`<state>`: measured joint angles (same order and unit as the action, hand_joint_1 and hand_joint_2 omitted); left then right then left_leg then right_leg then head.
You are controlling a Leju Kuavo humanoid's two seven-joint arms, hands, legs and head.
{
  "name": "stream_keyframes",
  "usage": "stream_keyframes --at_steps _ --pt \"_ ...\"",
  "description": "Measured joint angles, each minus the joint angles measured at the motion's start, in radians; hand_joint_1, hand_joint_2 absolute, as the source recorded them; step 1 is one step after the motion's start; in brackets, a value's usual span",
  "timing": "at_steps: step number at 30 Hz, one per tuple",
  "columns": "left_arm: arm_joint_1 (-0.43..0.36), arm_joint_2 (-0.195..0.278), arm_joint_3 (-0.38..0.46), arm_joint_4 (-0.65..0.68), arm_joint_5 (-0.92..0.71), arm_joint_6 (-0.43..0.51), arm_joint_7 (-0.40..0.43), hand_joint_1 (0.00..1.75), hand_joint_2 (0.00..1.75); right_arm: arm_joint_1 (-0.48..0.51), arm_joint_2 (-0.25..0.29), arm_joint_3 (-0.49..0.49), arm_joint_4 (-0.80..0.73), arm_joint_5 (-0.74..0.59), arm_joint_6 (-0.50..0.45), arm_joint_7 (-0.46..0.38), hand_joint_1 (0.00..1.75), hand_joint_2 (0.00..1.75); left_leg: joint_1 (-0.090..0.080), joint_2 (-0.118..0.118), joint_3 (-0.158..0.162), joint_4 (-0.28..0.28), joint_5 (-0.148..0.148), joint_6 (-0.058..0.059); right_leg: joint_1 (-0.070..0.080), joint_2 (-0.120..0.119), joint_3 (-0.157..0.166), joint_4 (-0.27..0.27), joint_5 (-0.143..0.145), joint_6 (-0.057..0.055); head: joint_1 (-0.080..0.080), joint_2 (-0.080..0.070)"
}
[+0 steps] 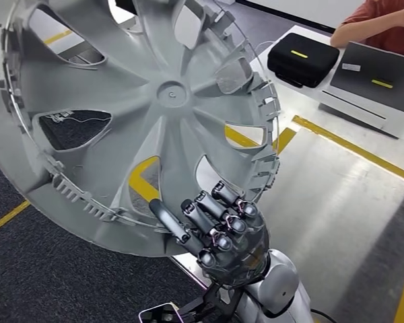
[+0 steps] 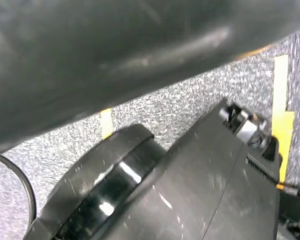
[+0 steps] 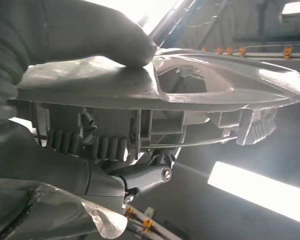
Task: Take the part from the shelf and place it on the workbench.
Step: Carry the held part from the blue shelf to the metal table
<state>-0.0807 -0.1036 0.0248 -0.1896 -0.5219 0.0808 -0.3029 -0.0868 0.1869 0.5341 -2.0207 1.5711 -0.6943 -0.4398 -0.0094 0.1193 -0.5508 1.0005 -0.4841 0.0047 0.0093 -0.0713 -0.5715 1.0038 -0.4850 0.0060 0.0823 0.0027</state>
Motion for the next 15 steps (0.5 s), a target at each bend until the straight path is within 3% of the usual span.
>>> stream_keyframes --at_steps 1,2,3,5,7,8,10,12,14,15 --pt "-0.001 0.000 0.000 0.000 0.000 0.000 0.000 0.00 0.00 0.001 0.000 0.000 0.000 0.000 0.000 0.000 1.75 1.75 0.001 0.001 0.001 0.002 -0.004 -0.005 -0.002 0.012 -0.002 -0.002 0.004 -0.005 0.000 0.000" --pt "-0.002 0.000 0.000 0.000 0.000 0.000 0.000 0.00 0.00 0.001 0.000 0.000 0.000 0.000 0.000 0.000 1.75 1.75 0.003 -0.015 -0.003 0.014 -0.015 -0.011 -0.005 0.024 -0.003 -0.004 0.007 -0.010 0.000 0.000" --pt "-0.003 0.000 0.000 0.000 0.000 0.000 0.000 0.00 0.00 0.001 0.000 0.000 0.000 0.000 0.000 0.000 1.75 1.75 0.006 -0.041 -0.015 0.045 -0.037 -0.016 -0.008 0.036 -0.002 -0.007 0.011 -0.016 -0.002 0.000" --pt "-0.001 0.001 0.000 0.000 0.000 -0.001 0.000 0.00 0.00 0.001 0.001 0.000 0.002 0.000 0.000 0.000 1.75 1.75 0.012 -0.097 -0.067 0.165 -0.102 -0.024 -0.011 0.061 -0.004 -0.008 0.016 -0.022 -0.006 0.000" --pt "0.004 0.002 0.000 0.000 0.000 -0.002 0.001 0.00 0.00 0.001 0.001 0.000 0.004 0.000 0.000 0.000 1.75 1.75 0.014 -0.110 -0.119 0.279 -0.140 -0.027 -0.011 0.090 -0.005 -0.007 0.018 -0.024 -0.007 0.000" --pt "0.006 0.002 0.000 0.000 0.000 -0.002 0.001 0.00 0.00 0.002 0.001 0.000 0.005 0.000 0.000 0.000 1.75 1.75 0.014 -0.112 -0.125 0.290 -0.131 -0.028 -0.011 0.105 -0.005 -0.006 0.018 -0.024 -0.007 0.000" --pt "0.005 0.002 0.000 0.000 0.000 -0.003 0.001 0.00 0.00 0.003 0.001 0.000 0.007 0.000 0.000 0.000 1.75 1.75 0.017 -0.124 -0.083 0.194 -0.062 -0.025 -0.012 0.134 -0.005 -0.002 0.019 -0.022 -0.007 0.000" --pt "0.004 0.003 0.000 0.000 0.000 -0.003 0.001 0.00 0.00 0.002 0.001 0.000 0.007 0.000 0.000 0.000 1.75 1.75 0.024 -0.175 -0.025 0.064 -0.011 -0.022 -0.012 0.159 -0.010 0.005 0.019 -0.016 -0.006 0.000" --pt "0.004 0.004 0.000 0.000 0.000 -0.003 0.001 0.00 0.00 0.001 0.002 0.000 0.007 0.000 0.000 -0.001 1.75 1.75 0.026 -0.208 -0.006 0.017 -0.005 -0.017 -0.014 0.180 -0.020 0.008 0.023 -0.004 -0.006 0.000" --pt "0.004 0.004 0.000 0.000 0.001 -0.003 0.001 0.00 0.00 0.002 0.002 -0.001 0.007 0.000 0.000 -0.001 1.75 1.75 0.024 -0.202 -0.007 0.013 -0.003 -0.012 -0.016 0.191 -0.025 0.007 0.027 0.003 -0.007 0.000"
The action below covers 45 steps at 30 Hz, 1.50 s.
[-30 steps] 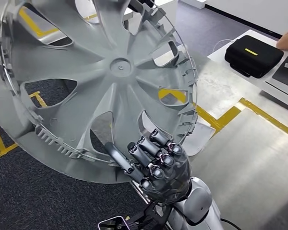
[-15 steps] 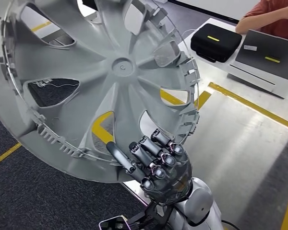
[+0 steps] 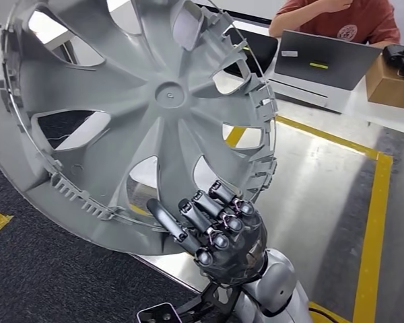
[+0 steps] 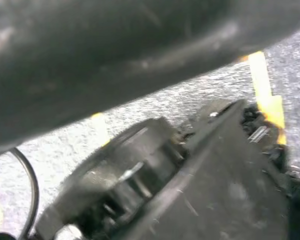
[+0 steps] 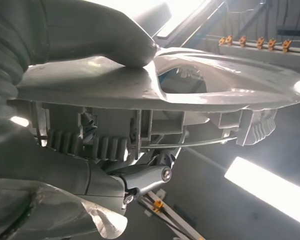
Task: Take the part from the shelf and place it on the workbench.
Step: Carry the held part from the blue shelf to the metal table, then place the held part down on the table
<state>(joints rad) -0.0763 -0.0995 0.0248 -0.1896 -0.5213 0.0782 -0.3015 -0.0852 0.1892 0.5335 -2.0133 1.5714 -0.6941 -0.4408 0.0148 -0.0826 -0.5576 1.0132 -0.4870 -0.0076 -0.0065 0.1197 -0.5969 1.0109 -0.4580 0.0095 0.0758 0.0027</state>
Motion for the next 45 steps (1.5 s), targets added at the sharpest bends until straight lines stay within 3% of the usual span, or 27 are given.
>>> stream_keyframes --at_steps 1,3,5,7,8,9,10,12,14,20,21,24,25,26,28,30,32,33,35,37,39,40,41,43,45 --pt "-0.001 0.000 0.000 0.000 0.000 0.000 0.000 0.00 0.00 0.001 0.000 0.000 0.000 0.000 0.000 0.000 1.75 1.75 0.000 0.013 0.000 -0.003 0.004 0.007 -0.002 0.005 -0.006 -0.001 0.002 0.006 -0.001 0.000" --pt "-0.002 -0.001 0.000 0.000 0.000 0.000 0.000 0.00 0.00 0.002 0.000 0.000 0.000 0.000 0.000 -0.001 1.75 1.75 0.001 0.039 0.000 -0.012 0.012 0.022 0.000 -0.032 -0.029 0.029 -0.020 0.016 0.004 0.000" --pt "-0.002 -0.002 0.000 0.000 0.001 0.000 0.000 0.00 0.00 0.001 0.000 0.000 0.000 0.000 0.000 -0.002 1.75 1.75 0.000 0.068 -0.002 -0.016 0.015 0.030 0.002 -0.092 -0.081 0.137 -0.081 0.023 0.009 0.000" --pt "0.002 -0.001 0.001 0.000 0.001 0.000 0.000 0.00 0.00 0.001 0.000 0.000 0.001 0.000 0.000 -0.004 1.75 1.75 -0.003 0.099 -0.005 -0.015 0.015 0.031 0.001 -0.111 -0.136 0.260 -0.131 0.027 0.010 0.000" --pt "0.003 -0.001 0.001 0.000 0.001 0.000 0.000 0.00 0.00 0.002 0.000 0.000 0.002 0.000 0.000 -0.004 1.75 1.75 -0.004 0.114 -0.005 -0.015 0.015 0.031 0.001 -0.114 -0.143 0.281 -0.132 0.028 0.009 0.000" --pt "0.003 -0.001 0.002 0.000 0.001 0.000 0.000 0.00 0.00 0.003 0.000 0.000 0.003 0.000 0.000 -0.004 1.75 1.75 -0.005 0.127 -0.006 -0.015 0.014 0.031 0.001 -0.118 -0.130 0.264 -0.116 0.028 0.010 0.000" --pt "0.001 -0.001 0.002 0.000 0.001 0.000 0.000 0.00 0.00 0.003 0.000 0.000 0.003 0.000 0.000 -0.005 1.75 1.75 -0.005 0.139 -0.005 -0.015 0.014 0.031 0.001 -0.125 -0.096 0.208 -0.086 0.027 0.010 0.000" --pt "-0.002 -0.003 0.003 0.000 0.001 -0.002 0.000 0.00 0.00 0.003 0.000 0.000 0.003 0.000 0.000 -0.008 1.75 1.75 -0.009 0.158 -0.004 -0.013 0.011 0.026 0.007 -0.162 -0.012 0.063 -0.040 0.020 0.010 0.000" --pt "-0.003 -0.003 0.005 0.000 0.001 -0.004 -0.001 0.00 0.00 0.002 0.001 0.000 0.003 0.000 0.000 -0.011 1.75 1.75 -0.014 0.173 -0.004 -0.011 0.010 0.018 0.013 -0.186 0.030 -0.009 -0.028 0.011 0.009 0.000" --pt "-0.003 -0.004 0.005 0.000 0.001 -0.004 -0.002 0.00 0.00 0.003 0.001 0.000 0.003 0.000 0.000 -0.012 1.75 1.75 -0.015 0.188 -0.003 -0.011 0.010 0.009 0.015 -0.171 0.028 -0.012 -0.027 0.004 0.008 0.000" --pt "-0.004 -0.004 0.005 0.000 0.001 -0.004 -0.002 0.00 0.00 0.004 0.001 -0.001 0.003 0.000 0.000 -0.012 1.75 1.75 -0.013 0.169 -0.017 0.027 -0.015 0.003 0.012 -0.157 0.026 -0.014 -0.023 -0.004 0.005 0.000" --pt "-0.001 -0.003 0.006 0.000 0.001 -0.004 -0.003 0.00 0.00 0.007 0.003 -0.003 0.004 0.000 0.000 -0.014 1.75 1.75 -0.006 0.094 -0.117 0.258 -0.120 -0.015 0.005 -0.090 0.024 -0.017 -0.013 -0.023 -0.002 0.000" --pt "0.001 -0.003 0.006 0.000 0.001 -0.004 -0.003 0.00 0.00 0.008 0.003 -0.003 0.004 0.000 0.000 -0.014 1.75 1.75 -0.006 0.090 -0.125 0.273 -0.112 -0.014 0.006 -0.072 0.024 -0.015 -0.012 -0.024 -0.002 0.000" --pt "0.001 -0.003 0.006 0.000 0.001 -0.004 -0.003 0.00 0.00 0.010 0.003 -0.003 0.004 0.000 0.000 -0.014 1.75 1.75 -0.005 0.084 -0.103 0.223 -0.077 -0.011 0.006 -0.058 0.025 -0.014 -0.012 -0.023 -0.002 0.000" --pt "0.000 -0.002 0.006 0.000 0.001 -0.004 -0.003 0.00 0.00 0.011 0.003 -0.003 0.004 0.000 0.000 -0.014 1.75 1.75 -0.002 0.040 -0.040 0.080 -0.010 -0.003 0.006 -0.032 0.022 -0.009 -0.012 -0.021 -0.002 0.000" --pt "0.000 0.000 0.006 0.000 0.001 -0.004 -0.003 0.00 0.00 0.011 0.003 -0.003 0.004 0.000 0.000 -0.014 1.75 1.75 0.000 0.000 -0.008 0.003 0.010 0.003 0.003 -0.011 0.013 -0.005 -0.011 -0.011 -0.001 0.000" --pt "-0.001 0.000 0.006 0.000 0.001 -0.004 -0.003 0.00 0.00 0.012 0.003 -0.004 0.004 0.000 0.000 -0.014 1.75 1.75 -0.002 0.008 -0.007 -0.004 0.009 0.008 -0.001 0.011 0.005 -0.007 -0.005 0.003 -0.001 0.000" --pt "-0.002 0.000 0.006 0.000 0.001 -0.004 -0.003 0.00 0.00 0.013 0.003 -0.004 0.004 0.000 0.000 -0.014 1.75 1.75 -0.002 0.021 -0.006 -0.009 0.012 0.014 -0.002 0.007 0.000 -0.005 -0.006 0.009 -0.001 0.000" --pt "-0.005 -0.001 0.006 0.000 0.000 -0.004 -0.003 0.00 0.00 0.014 0.003 -0.005 0.004 0.000 0.000 -0.016 1.75 1.75 0.001 0.048 -0.003 -0.019 0.018 0.024 0.001 -0.041 -0.028 0.039 -0.036 0.019 0.004 0.000" --pt "-0.003 -0.001 0.006 0.000 0.000 -0.003 -0.002 0.00 0.00 0.014 0.003 -0.005 0.004 0.000 0.000 -0.018 1.75 1.75 0.001 0.076 -0.002 -0.023 0.019 0.029 0.003 -0.099 -0.090 0.165 -0.100 0.027 0.009 0.000" --pt "0.000 -0.001 0.006 0.000 -0.001 -0.003 -0.001 0.00 0.00 0.016 0.003 -0.005 0.004 0.000 0.000 -0.020 1.75 1.75 0.000 0.107 -0.002 -0.022 0.017 0.030 0.001 -0.114 -0.144 0.277 -0.137 0.033 0.009 0.000" --pt "0.001 0.000 0.006 0.000 -0.003 -0.003 0.000 0.00 0.00 0.018 0.003 -0.007 0.004 0.000 0.000 -0.020 1.75 1.75 0.000 0.122 -0.002 -0.022 0.016 0.030 0.000 -0.117 -0.146 0.282 -0.128 0.035 0.009 0.000" --pt "-0.001 -0.001 0.006 0.000 -0.005 -0.004 0.000 0.00 0.00 0.019 0.003 -0.009 0.004 0.000 0.000 -0.020 1.75 1.75 0.000 0.134 0.000 -0.022 0.015 0.028 -0.001 -0.122 -0.123 0.240 -0.100 0.035 0.009 0.000" --pt "-0.004 -0.002 0.006 0.000 -0.010 -0.004 0.000 0.00 0.00 0.019 0.003 -0.013 0.004 0.000 0.000 -0.023 1.75 1.75 -0.002 0.155 0.005 -0.022 0.010 0.022 0.002 -0.158 -0.041 0.089 -0.039 0.030 0.010 0.000" --pt "-0.006 -0.003 0.006 0.000 -0.017 -0.004 0.002 0.00 0.00 0.020 0.003 -0.015 0.003 0.000 0.000 -0.029 1.75 1.75 -0.008 0.171 0.008 -0.019 0.006 0.013 0.008 -0.186 0.013 -0.005 -0.015 0.020 0.008 0.000"
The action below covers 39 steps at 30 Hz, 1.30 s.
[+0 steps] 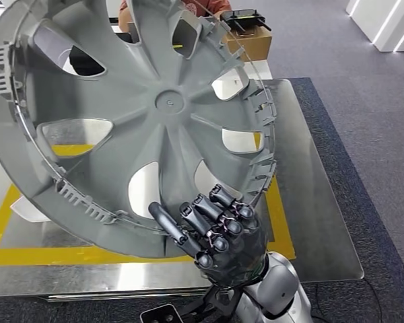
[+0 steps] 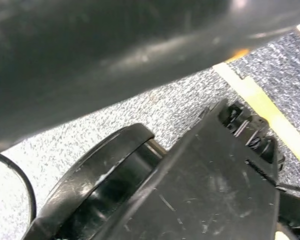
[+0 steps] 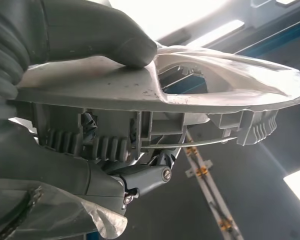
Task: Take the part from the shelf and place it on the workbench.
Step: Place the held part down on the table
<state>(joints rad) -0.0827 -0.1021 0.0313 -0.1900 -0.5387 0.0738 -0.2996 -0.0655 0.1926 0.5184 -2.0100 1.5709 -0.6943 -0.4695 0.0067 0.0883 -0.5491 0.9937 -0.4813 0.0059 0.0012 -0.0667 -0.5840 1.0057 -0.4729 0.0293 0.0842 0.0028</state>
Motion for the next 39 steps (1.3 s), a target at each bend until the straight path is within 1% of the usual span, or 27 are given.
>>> stream_keyframes --at_steps 1,2,3,4,5,6,7,8,9,10,11,12,13,14,15,16,19,25,28,30,32,35,39 --pt "-0.001 0.000 0.000 0.000 -0.006 0.000 0.002 0.00 0.00 0.002 0.000 -0.003 0.000 0.000 0.000 -0.004 1.75 1.75 -0.002 0.007 0.001 0.001 -0.001 -0.004 0.003 -0.001 0.005 -0.010 -0.002 -0.005 -0.001 0.000" --pt "-0.004 0.000 0.000 0.000 -0.012 0.000 0.006 0.00 0.00 0.005 0.000 -0.007 0.000 0.000 0.000 -0.009 1.75 1.75 -0.002 0.015 0.003 0.001 -0.002 -0.008 0.003 0.010 0.005 -0.010 0.000 -0.012 -0.001 0.000" --pt "-0.008 0.000 0.000 0.000 -0.018 -0.001 0.011 0.00 0.00 0.009 0.000 -0.012 -0.001 0.000 0.000 -0.014 1.75 1.75 -0.001 0.015 0.005 0.003 -0.005 -0.013 0.001 0.018 0.005 -0.010 0.002 -0.017 -0.001 0.000" --pt "-0.012 -0.001 0.000 0.000 -0.023 0.000 0.015 0.00 0.00 0.013 0.000 -0.017 -0.001 0.000 0.000 -0.021 1.75 1.75 0.001 0.002 0.002 0.013 -0.016 -0.019 -0.001 0.025 0.005 -0.012 0.003 -0.023 -0.001 0.000" --pt "-0.017 -0.001 0.000 0.000 -0.028 0.000 0.019 0.00 0.00 0.017 0.000 -0.022 -0.001 0.000 0.000 -0.030 1.75 1.75 0.003 -0.018 -0.008 0.042 -0.037 -0.024 -0.004 0.031 0.006 -0.014 0.005 -0.029 -0.003 0.000" --pt "-0.019 -0.001 0.000 -0.001 -0.031 0.001 0.023 0.00 0.00 0.020 0.000 -0.027 -0.002 0.000 0.000 -0.039 1.75 1.75 0.004 -0.044 -0.029 0.092 -0.067 -0.027 -0.006 0.036 0.007 -0.015 0.006 -0.034 -0.005 0.000" --pt "-0.021 -0.001 0.000 -0.001 -0.034 0.001 0.026 0.00 0.00 0.023 0.000 -0.032 -0.002 0.000 0.000 -0.049 1.75 1.75 0.005 -0.065 -0.059 0.160 -0.101 -0.029 -0.005 0.042 0.007 -0.015 0.006 -0.037 -0.007 0.000" --pt "-0.021 -0.001 0.000 -0.001 -0.035 0.002 0.030 0.00 0.00 0.027 0.000 -0.039 -0.003 0.000 0.000 -0.057 1.75 1.75 0.005 -0.074 -0.092 0.231 -0.130 -0.030 -0.004 0.048 0.007 -0.015 0.006 -0.039 -0.007 0.000" --pt "-0.021 -0.001 0.000 -0.001 -0.036 0.003 0.032 0.00 0.00 0.032 0.000 -0.046 -0.004 0.000 0.000 -0.065 1.75 1.75 0.005 -0.078 -0.117 0.283 -0.145 -0.029 -0.003 0.056 0.007 -0.014 0.006 -0.040 -0.007 0.000" --pt "-0.022 -0.001 0.000 -0.001 -0.036 0.005 0.034 0.00 0.00 0.036 0.000 -0.053 -0.005 0.000 0.000 -0.073 1.75 1.75 0.005 -0.079 -0.128 0.301 -0.139 -0.027 -0.002 0.063 0.008 -0.014 0.006 -0.041 -0.007 0.000" --pt "-0.024 -0.001 0.000 -0.001 -0.037 0.006 0.034 0.00 0.00 0.039 0.000 -0.060 -0.006 0.000 0.000 -0.080 1.75 1.75 0.004 -0.079 -0.120 0.279 -0.114 -0.024 -0.001 0.070 0.009 -0.013 0.005 -0.041 -0.007 0.000" --pt "-0.027 -0.001 0.000 -0.001 -0.040 0.007 0.034 0.00 0.00 0.042 0.000 -0.067 -0.006 0.000 0.000 -0.087 1.75 1.75 0.004 -0.080 -0.095 0.220 -0.075 -0.020 -0.001 0.076 0.011 -0.012 0.005 -0.040 -0.007 0.000" --pt "-0.031 -0.001 0.000 -0.002 -0.042 0.008 0.034 0.00 0.00 0.046 0.000 -0.073 -0.006 0.000 0.000 -0.094 1.75 1.75 0.003 -0.082 -0.064 0.147 -0.037 -0.014 0.000 0.080 0.012 -0.011 0.004 -0.040 -0.007 0.000" --pt "-0.036 -0.001 0.000 -0.002 -0.045 0.009 0.034 0.00 0.00 0.049 0.000 -0.081 -0.007 0.000 0.000 -0.101 1.75 1.75 0.002 -0.084 -0.036 0.082 -0.011 -0.009 0.001 0.084 0.012 -0.009 0.003 -0.037 -0.007 0.000" --pt "-0.042 -0.002 0.000 -0.002 -0.049 0.010 0.034 0.00 0.00 0.053 0.000 -0.090 -0.007 0.000 0.000 -0.107 1.75 1.75 0.001 -0.087 -0.018 0.036 0.003 -0.006 0.003 0.085 0.010 -0.007 0.003 -0.035 -0.007 0.000" --pt "-0.046 -0.003 0.000 -0.003 -0.052 0.010 0.035 0.00 0.00 0.058 0.000 -0.099 -0.009 0.000 0.000 -0.111 1.75 1.75 0.000 -0.089 -0.011 0.014 0.006 -0.008 0.005 0.086 0.006 -0.004 0.002 -0.035 -0.006 0.000" --pt "-0.051 -0.005 0.000 -0.003 -0.061 0.011 0.042 0.00 0.00 0.073 0.000 -0.122 -0.014 0.000 0.000 -0.117 1.75 1.75 -0.002 -0.091 -0.012 0.007 0.006 -0.015 0.005 0.085 0.001 -0.002 0.002 -0.037 -0.005 0.000" --pt "-0.051 -0.006 0.000 -0.003 -0.080 0.014 0.050 0.00 0.00 0.105 0.000 -0.149 -0.026 0.000 0.000 -0.107 1.75 1.75 -0.006 -0.091 -0.014 0.008 0.007 -0.006 0.002 0.085 0.004 -0.011 0.008 -0.026 -0.005 0.000" --pt "-0.049 -0.006 0.000 -0.003 -0.081 0.014 0.054 0.00 0.00 0.118 0.000 -0.158 -0.030 0.000 0.000 -0.104 1.75 1.75 -0.007 -0.091 -0.014 0.008 0.007 -0.004 0.000 0.085 0.003 -0.012 0.009 -0.021 -0.005 0.000" --pt "-0.046 -0.006 0.000 -0.003 -0.081 0.014 0.061 0.00 0.00 0.128 0.000 -0.162 -0.031 0.000 0.000 -0.102 1.75 1.75 -0.007 -0.091 -0.014 0.008 0.007 -0.004 -0.001 0.085 0.003 -0.012 0.009 -0.020 -0.005 0.000" --pt "-0.041 -0.006 0.000 -0.003 -0.081 0.016 0.067 0.00 0.00 0.134 -0.001 -0.162 -0.028 0.001 0.000 -0.070 1.75 1.75 -0.007 -0.091 -0.014 0.008 0.007 -0.004 -0.001 0.085 0.003 -0.011 0.009 -0.019 -0.006 0.000" --pt "-0.031 -0.006 0.001 -0.003 -0.084 0.019 0.068 0.00 0.00 0.133 -0.019 -0.156 -0.016 0.000 0.000 0.025 1.75 1.75 -0.007 -0.091 -0.014 0.008 0.008 -0.003 0.000 0.084 0.002 -0.011 0.009 -0.019 -0.005 0.000" --pt "-0.021 -0.007 0.023 -0.003 -0.116 0.015 0.071 0.00 0.00 0.135 -0.031 -0.140 0.028 -0.021 0.000 0.089 1.75 1.75 -0.006 -0.091 -0.014 0.008 0.008 -0.003 0.001 0.085 0.001 -0.009 0.009 -0.020 -0.006 0.000"
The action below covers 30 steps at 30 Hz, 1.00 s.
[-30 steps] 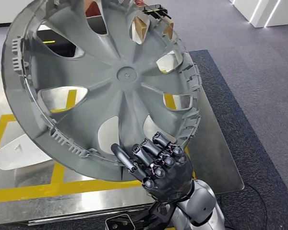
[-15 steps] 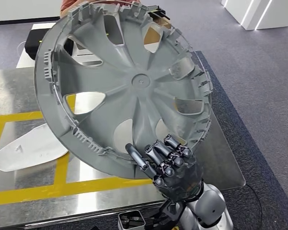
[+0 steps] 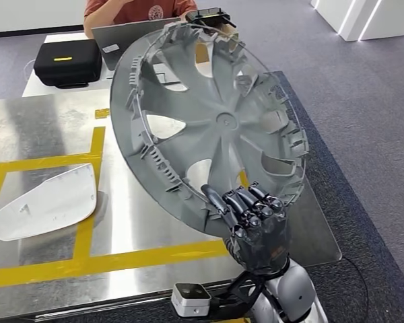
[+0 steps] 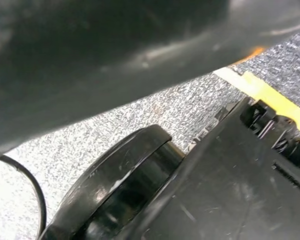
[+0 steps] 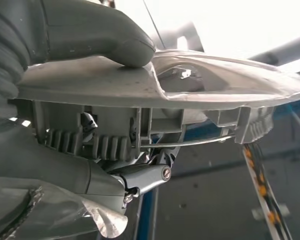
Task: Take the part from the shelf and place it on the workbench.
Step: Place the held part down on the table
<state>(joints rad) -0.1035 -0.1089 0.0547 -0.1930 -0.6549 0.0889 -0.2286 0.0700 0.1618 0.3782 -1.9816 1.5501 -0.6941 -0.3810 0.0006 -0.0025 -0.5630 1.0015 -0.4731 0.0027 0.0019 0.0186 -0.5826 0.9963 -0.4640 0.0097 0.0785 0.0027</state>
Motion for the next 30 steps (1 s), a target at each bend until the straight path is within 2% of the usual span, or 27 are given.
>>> stream_keyframes --at_steps 5,13,25,30 --pt "0.005 -0.002 0.029 0.000 -0.018 -0.008 0.001 0.00 0.00 0.002 -0.022 0.035 0.084 -0.049 0.000 0.055 1.75 1.75 0.002 0.000 0.000 0.000 0.001 -0.001 0.002 -0.001 0.000 0.000 0.000 0.000 0.000 0.000" --pt "0.009 -0.005 0.067 0.000 -0.055 -0.010 0.011 0.00 0.00 0.010 -0.039 0.036 0.207 -0.143 0.000 0.000 1.75 1.75 0.002 0.000 -0.001 0.000 0.001 -0.001 0.002 -0.002 0.000 0.001 0.000 0.000 0.000 0.000" --pt "0.010 -0.005 0.076 0.000 -0.055 -0.010 0.014 0.00 0.00 0.017 -0.055 0.032 0.272 -0.155 0.000 -0.001 1.75 1.75 0.002 0.000 -0.001 0.000 0.001 -0.001 0.002 -0.002 -0.001 0.001 0.000 0.000 0.000 0.000" --pt "0.010 -0.005 0.078 0.000 -0.055 -0.010 0.014 0.00 0.00 0.012 -0.057 0.035 0.311 -0.153 0.000 0.030 1.75 1.75 0.002 0.000 -0.001 0.000 0.001 -0.001 0.002 -0.002 -0.001 0.001 0.000 0.000 0.000 0.000"
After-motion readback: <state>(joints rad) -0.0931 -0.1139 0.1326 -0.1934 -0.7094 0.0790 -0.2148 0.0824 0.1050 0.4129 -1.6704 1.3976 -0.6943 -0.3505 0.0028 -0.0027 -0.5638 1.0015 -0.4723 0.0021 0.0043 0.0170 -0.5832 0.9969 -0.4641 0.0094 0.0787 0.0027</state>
